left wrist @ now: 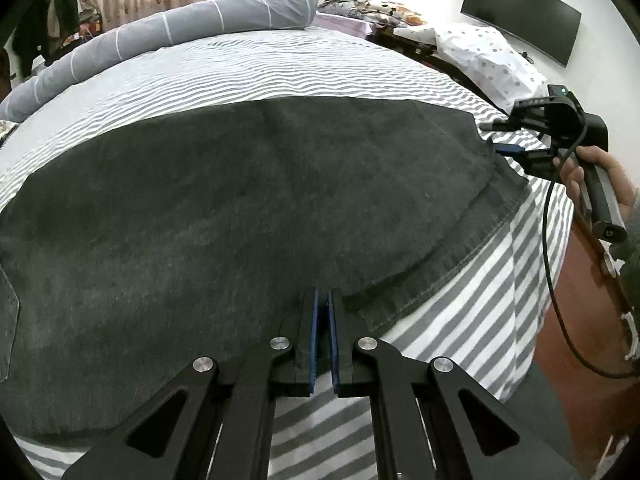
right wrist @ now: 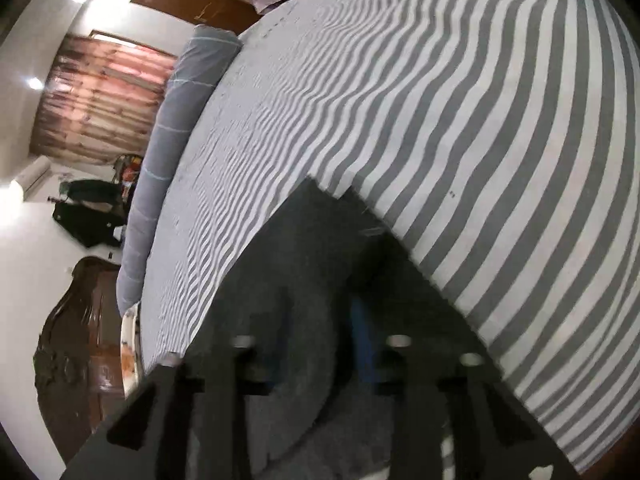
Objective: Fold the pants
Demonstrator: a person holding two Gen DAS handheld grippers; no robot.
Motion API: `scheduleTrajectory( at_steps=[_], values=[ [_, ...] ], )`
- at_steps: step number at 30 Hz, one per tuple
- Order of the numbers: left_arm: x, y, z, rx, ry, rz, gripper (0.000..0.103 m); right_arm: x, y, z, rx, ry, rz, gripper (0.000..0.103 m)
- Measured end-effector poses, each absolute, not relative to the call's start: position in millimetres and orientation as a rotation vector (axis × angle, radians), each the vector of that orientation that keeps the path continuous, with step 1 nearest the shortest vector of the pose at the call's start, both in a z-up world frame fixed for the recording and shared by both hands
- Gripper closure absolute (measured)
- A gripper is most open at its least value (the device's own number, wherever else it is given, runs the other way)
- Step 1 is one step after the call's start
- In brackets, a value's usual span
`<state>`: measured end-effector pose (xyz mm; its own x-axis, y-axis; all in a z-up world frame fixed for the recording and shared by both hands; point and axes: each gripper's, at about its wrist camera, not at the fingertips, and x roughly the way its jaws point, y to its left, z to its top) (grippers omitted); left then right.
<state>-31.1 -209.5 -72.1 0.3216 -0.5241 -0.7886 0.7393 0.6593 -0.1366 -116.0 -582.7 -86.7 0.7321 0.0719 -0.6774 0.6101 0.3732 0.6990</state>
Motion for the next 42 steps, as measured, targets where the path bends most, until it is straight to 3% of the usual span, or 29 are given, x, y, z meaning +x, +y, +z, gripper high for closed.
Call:
scheduleTrajectory(
  at_steps=[4, 14, 18, 23, 30, 32, 34, 42],
  values=[
    [-29, -213, -72, 0.261, 0.914, -0.842, 0.098, -120, -586, -79, 1.139, 0.671, -0.404, 0.099],
    [-30, -211, -70, 0.231, 0.917, -0.864, 0.103, -155, -582, -51, 1.097, 0.631, -0.383, 0.1],
    [-29, -212, -73, 0.231, 0.936, -0.855, 0.103, -151, -583, -71, 1.132, 0.65, -0.371, 0.095],
    [-26, -212, -72, 0.234, 0.938, -0.848, 0.103, -150, -580, -91, 1.142, 0.674, -0.394, 0.076],
    [-24, -213, -75, 0.244, 0.927, -0.84, 0.103, -144, -588, -104, 1.155, 0.607, -0.332, 0.076],
    [-25, -212, -75, 0.246, 0.921, -0.838, 0.103, -134, -596, -106, 1.189, 0.55, -0.297, 0.079],
    [-26, -212, -76, 0.255, 0.913, -0.838, 0.103, -127, -599, -107, 1.217, 0.539, -0.297, 0.097],
    [-27, -219, -77, 0.291, 0.878, -0.844, 0.103, -146, -591, -78, 1.204, 0.506, -0.343, 0.099]
  ],
)
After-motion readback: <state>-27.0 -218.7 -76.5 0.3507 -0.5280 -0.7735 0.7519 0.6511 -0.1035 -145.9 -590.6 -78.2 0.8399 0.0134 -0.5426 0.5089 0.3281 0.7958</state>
